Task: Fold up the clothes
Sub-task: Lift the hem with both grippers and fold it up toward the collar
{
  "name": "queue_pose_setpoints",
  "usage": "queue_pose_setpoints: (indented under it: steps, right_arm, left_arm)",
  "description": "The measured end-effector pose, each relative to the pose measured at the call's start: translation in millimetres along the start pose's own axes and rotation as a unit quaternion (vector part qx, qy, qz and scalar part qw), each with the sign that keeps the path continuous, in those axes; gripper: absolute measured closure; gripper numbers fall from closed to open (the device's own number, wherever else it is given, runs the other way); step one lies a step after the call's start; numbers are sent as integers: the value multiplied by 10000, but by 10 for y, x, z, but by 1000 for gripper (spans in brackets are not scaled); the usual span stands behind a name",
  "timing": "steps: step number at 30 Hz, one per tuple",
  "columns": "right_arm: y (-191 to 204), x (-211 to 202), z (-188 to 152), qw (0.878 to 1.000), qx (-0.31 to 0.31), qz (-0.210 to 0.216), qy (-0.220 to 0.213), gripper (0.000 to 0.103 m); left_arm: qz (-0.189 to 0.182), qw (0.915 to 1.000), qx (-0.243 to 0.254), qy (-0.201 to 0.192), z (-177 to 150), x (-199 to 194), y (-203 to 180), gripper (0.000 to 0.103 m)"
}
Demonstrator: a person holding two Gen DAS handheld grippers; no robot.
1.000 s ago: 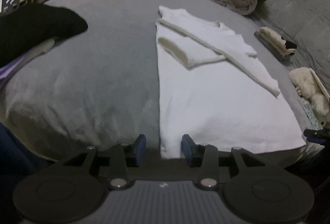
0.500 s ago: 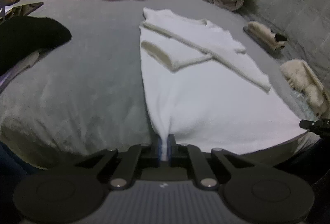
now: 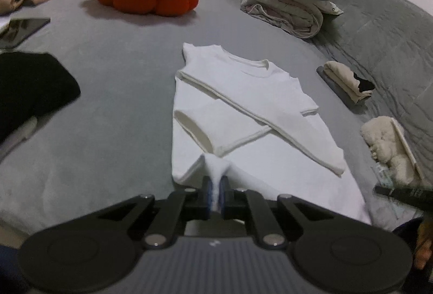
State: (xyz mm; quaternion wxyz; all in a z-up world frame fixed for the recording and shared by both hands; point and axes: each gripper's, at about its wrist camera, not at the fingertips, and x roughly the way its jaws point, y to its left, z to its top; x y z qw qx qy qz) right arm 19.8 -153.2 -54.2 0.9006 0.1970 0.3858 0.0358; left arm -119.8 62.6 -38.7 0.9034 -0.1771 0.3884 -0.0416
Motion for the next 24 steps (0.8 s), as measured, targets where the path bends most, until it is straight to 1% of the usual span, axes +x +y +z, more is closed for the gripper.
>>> queue_pose_setpoints:
  steps: [1, 3, 5, 6, 7, 11, 12, 14, 16, 17, 18, 21, 24]
  right_arm:
    - [-2, -2, -93, 9998, 97, -110, 125, 88]
    - [-42, -72, -299, 9989, 300, -299, 197, 87]
    - [-73, -127, -495, 9979, 368, -466, 253, 76]
    - [-68, -136, -531, 9977, 353, -536, 238, 64]
    - [-58, -138, -548, 9974, 324, -603, 209, 57]
    - [-14, -150, -617, 9960, 204, -867, 96, 56]
    - [-3, -153, -634, 9955, 174, -933, 67, 56]
    - [-17, -149, -653, 9955, 157, -920, 156, 59]
    - [-3, -88, -695, 9956, 141, -884, 290, 83]
    - [14, -69, -725, 9955, 119, -893, 308, 84]
    - [40, -66, -748, 9953, 28, -933, 263, 89]
    - [38, -176, -728, 9968, 123, -792, -46, 94]
    - [48, -343, -587, 9969, 138, -611, -467, 94]
  left_arm:
    - [-30, 10000, -67, -1, -19, -24, 21, 97]
    - [-91, 9998, -189, 7, -24, -62, 72, 97]
    - [-154, 9995, -278, 19, -23, -87, 117, 97]
    - [-181, 9994, -290, 30, -26, -85, 128, 97]
    - [-197, 9993, -302, 44, -30, -77, 137, 97]
    - [-235, 9991, -333, 62, -37, -57, 161, 97]
    - [-260, 9991, -341, 62, -38, -62, 170, 97]
    - [-266, 9991, -323, 32, -39, -57, 171, 97]
    - [-273, 9991, -321, 3, -51, -49, 169, 97]
    - [-260, 9992, -299, -12, -57, -52, 159, 97]
    - [-248, 9993, -277, -26, -63, -55, 149, 97]
    - [-273, 9993, -242, -45, -57, -96, 139, 97]
    - [-341, 9991, -241, -107, 34, -120, 116, 97]
